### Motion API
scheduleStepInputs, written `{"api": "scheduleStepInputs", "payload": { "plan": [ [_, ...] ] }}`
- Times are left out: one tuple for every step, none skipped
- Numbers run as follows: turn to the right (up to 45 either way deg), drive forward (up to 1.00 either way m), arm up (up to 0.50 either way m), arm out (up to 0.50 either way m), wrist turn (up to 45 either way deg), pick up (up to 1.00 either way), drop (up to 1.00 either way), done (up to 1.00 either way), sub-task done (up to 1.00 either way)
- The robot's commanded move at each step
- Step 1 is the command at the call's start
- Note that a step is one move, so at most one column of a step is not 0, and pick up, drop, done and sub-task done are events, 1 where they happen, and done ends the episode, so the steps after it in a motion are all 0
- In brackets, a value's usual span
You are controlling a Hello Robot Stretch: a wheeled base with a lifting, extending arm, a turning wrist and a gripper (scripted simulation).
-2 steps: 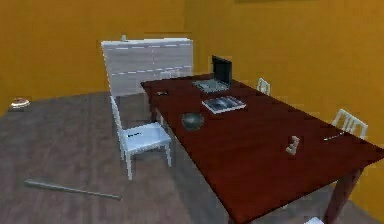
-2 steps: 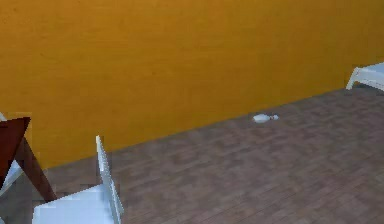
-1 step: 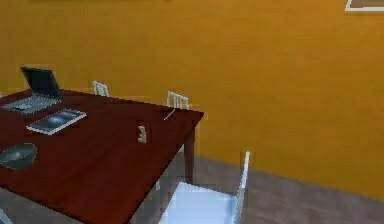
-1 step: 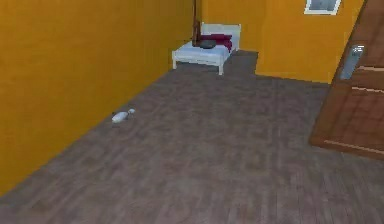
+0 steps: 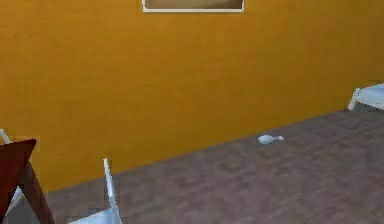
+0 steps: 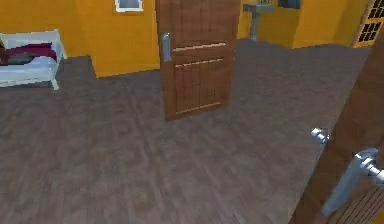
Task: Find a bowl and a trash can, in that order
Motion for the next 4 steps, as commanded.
{"api": "scheduleStepInputs", "payload": {
  "plan": [
    [45.0, 0.00, 0.00, 0.00, 0.0, 0.00, 0.00, 0.00, 0.00],
    [33.0, 0.00, 0.00, 0.00, 0.0, 0.00, 0.00, 0.00, 0.00],
    [0.0, 0.60, 0.00, 0.00, 0.0, 0.00, 0.00, 0.00, 0.00],
    [18.0, 0.00, 0.00, 0.00, 0.0, 0.00, 0.00, 0.00, 0.00]
  ]
}}
